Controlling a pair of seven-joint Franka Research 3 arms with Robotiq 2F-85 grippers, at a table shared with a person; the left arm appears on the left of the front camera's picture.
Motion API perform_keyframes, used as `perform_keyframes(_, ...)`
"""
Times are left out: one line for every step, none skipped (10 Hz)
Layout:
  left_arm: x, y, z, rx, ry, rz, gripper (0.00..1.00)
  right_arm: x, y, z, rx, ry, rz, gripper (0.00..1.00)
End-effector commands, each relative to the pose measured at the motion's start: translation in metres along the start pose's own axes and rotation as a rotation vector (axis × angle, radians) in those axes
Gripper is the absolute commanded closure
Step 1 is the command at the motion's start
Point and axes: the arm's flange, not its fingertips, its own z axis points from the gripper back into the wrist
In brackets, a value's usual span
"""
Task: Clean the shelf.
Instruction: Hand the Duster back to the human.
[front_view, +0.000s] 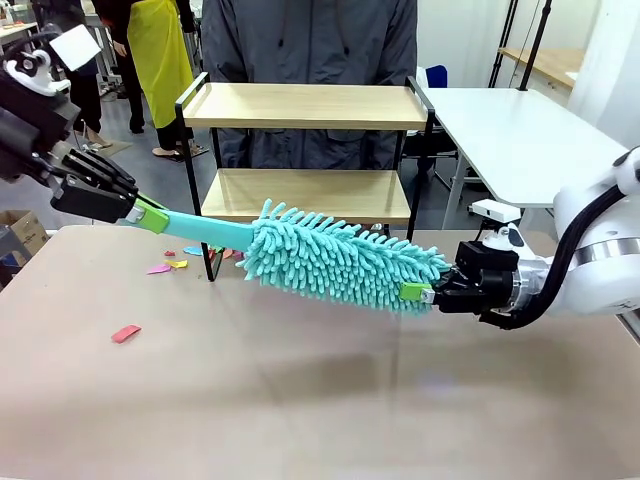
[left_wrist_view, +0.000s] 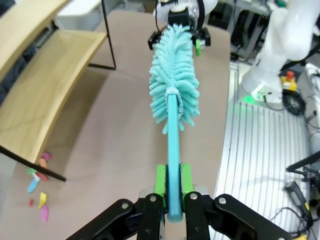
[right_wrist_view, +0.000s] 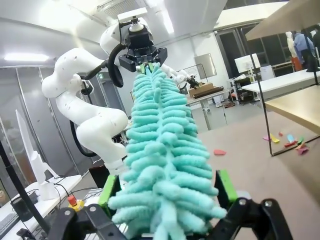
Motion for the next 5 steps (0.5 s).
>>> perform_keyframes(0.0017,-0.0021,-0.0023,-0.008,0.006,-0.009,0.86,-0.006,0.0196,-0.0173,0.026,0.005,0.011,0.57)
perform_keyframes(0.0017,-0.0021,-0.0023,-0.008,0.006,-0.009,0.86,-0.0053,0.0201,-0.0172,0.027,0.019,0.015,0.59)
perform_keyframes(0.0017,-0.0021,-0.0023,-0.008,0.006,-0.009,0.86,-0.0039,0.0201,-0.0163,0.023,0.035,0.023,1.0)
perform_keyframes(0.0017,-0.0021,-0.0023,-0.008,0.006,-0.009,0.86,-0.0031,0.02,-0.015,0.019,0.039,0.027,1.0)
perform_keyframes(0.0017,-0.0021,-0.0023,-0.008,0.006,-0.009,0.86,-0.0024,0.0198,-0.014,0.013,0.05,0.03,1.0)
